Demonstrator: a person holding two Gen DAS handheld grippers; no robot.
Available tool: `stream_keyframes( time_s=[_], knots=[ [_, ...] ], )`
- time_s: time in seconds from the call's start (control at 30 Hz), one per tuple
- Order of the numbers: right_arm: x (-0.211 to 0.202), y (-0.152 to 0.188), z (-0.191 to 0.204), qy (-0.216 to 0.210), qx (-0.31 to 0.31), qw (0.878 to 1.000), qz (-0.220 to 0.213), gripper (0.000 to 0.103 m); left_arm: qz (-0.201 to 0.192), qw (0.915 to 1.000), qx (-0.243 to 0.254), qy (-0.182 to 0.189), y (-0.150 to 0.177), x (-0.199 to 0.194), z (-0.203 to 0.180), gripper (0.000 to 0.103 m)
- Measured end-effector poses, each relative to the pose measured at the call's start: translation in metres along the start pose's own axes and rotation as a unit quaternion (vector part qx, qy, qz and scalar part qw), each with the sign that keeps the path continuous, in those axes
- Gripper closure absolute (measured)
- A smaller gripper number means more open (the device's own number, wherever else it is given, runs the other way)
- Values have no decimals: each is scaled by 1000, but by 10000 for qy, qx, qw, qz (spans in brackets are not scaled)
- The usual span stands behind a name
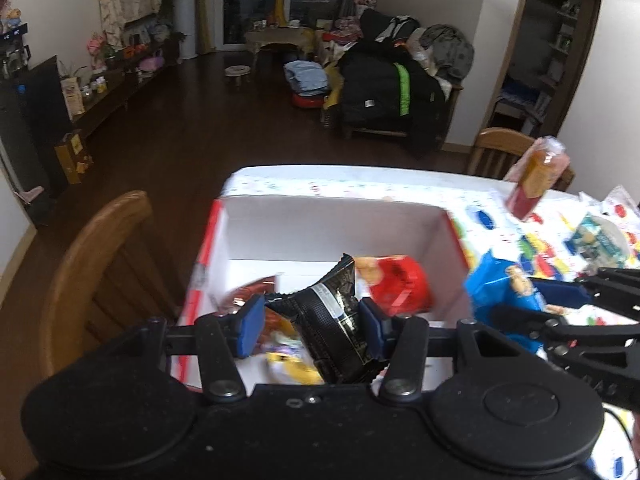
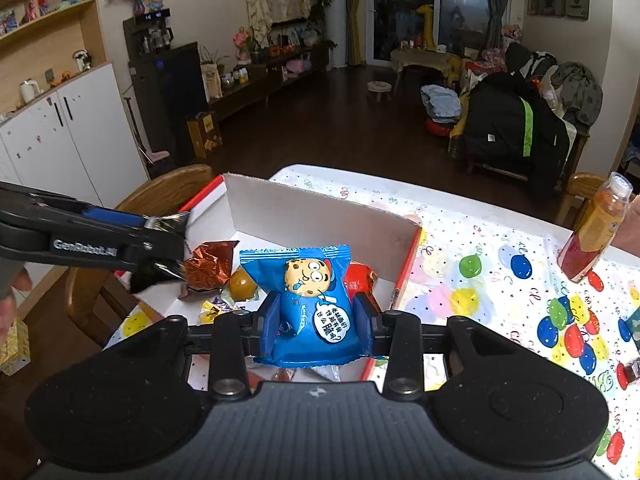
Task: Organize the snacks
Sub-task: 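Carry the black packet and blue cookie bag over the box with both grippers, then lower both snacks into the box and open both grippers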
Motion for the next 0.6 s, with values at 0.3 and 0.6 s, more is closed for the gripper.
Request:
stream_keyframes(
  time_s=[0.3, 0.6],
  knots=[
    [50, 13, 1, 358, -66, 9987, 363, 65, 358, 9984, 317, -309, 9, 46, 31, 53],
    [79, 25, -1, 525, -173, 9969, 560, 65, 593, 9956, 722, -112, 31, 73, 14, 53]
  ],
)
Point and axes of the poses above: each gripper's, at about its wrist camera, not at the fingertips, and x roughly the way its jaws point, z to its left, y to its underside, the point moved 9 cm from there along x, roughly the way its jaws point, and after that the axes turned 8 degrees about -z, right-handed, at the moved point
